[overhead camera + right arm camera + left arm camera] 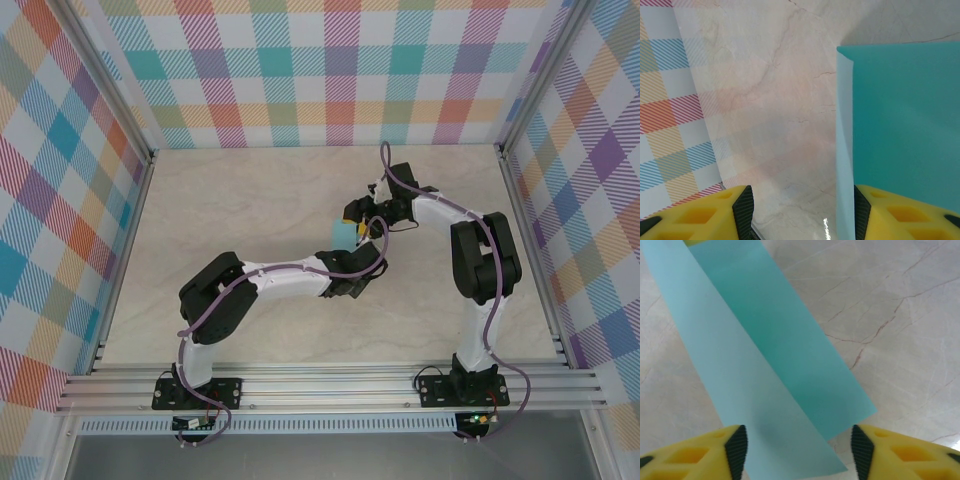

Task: Fold a paper plane with a square sheet of paper (fold left side to right side)
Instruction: Fold the triangle a second time at the center of the table.

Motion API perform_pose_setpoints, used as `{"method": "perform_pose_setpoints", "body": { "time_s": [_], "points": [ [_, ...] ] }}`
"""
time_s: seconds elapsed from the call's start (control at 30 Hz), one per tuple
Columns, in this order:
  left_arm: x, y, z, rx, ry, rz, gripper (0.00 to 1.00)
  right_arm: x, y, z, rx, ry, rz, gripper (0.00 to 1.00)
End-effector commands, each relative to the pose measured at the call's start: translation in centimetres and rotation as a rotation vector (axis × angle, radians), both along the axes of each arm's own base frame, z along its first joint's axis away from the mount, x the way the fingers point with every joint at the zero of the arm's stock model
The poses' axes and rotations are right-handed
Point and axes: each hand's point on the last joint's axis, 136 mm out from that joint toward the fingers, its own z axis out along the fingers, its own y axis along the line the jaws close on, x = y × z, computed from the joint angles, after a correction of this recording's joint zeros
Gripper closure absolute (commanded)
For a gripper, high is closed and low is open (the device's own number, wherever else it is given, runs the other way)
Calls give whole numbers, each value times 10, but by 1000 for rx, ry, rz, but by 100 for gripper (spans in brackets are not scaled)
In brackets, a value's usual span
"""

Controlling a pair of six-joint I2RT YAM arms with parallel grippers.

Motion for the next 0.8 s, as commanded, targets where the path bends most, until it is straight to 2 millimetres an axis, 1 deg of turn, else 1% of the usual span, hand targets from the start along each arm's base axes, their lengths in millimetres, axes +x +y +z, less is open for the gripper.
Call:
{"method": "perform_pose_setpoints", "body": {
  "time_s": [0.0,0.13,0.33,0.47,0.53,0.6,0.7,0.77],
  "points": [
    [-3,-1,17,-25,-25,-6,48,-6,0,-1,-18,11,13,46],
    [-4,-1,21,-35,-29,-8,57,-7,-1,-4,-27,14,14,46],
    [-2,1,27,-28,-40,1,75,-7,-2,-6,-36,13,15,45],
    [-2,1,29,-33,-39,5,83,-6,-3,-5,-47,5,17,44],
    [-3,2,27,-32,-34,7,86,-3,-4,0,-48,-14,15,43],
    [-3,3,26,-37,-20,11,87,0,-6,10,-54,-46,7,38],
    [-3,5,25,-71,12,24,87,6,-16,26,-63,-89,-17,31],
    [-2,7,25,-96,35,29,87,8,-26,36,-69,-109,-40,27]
  ]
}}
